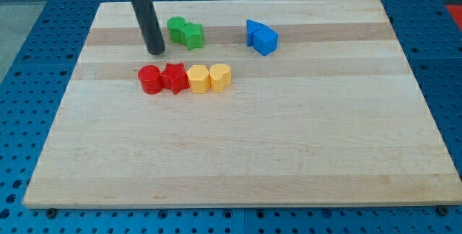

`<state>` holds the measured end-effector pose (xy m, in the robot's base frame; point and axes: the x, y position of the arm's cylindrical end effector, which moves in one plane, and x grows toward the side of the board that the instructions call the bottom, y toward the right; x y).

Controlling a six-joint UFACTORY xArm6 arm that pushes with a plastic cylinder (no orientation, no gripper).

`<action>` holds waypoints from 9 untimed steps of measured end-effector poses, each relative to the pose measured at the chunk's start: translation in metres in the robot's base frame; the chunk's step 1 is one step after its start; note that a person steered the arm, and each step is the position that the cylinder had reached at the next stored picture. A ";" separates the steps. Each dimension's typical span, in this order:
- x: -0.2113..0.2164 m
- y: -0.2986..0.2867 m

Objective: Separate the green star from the green circle

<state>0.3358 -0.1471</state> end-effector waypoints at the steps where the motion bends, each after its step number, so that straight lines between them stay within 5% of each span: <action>1: -0.001 0.025; 9: -0.074 0.051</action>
<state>0.2617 -0.0956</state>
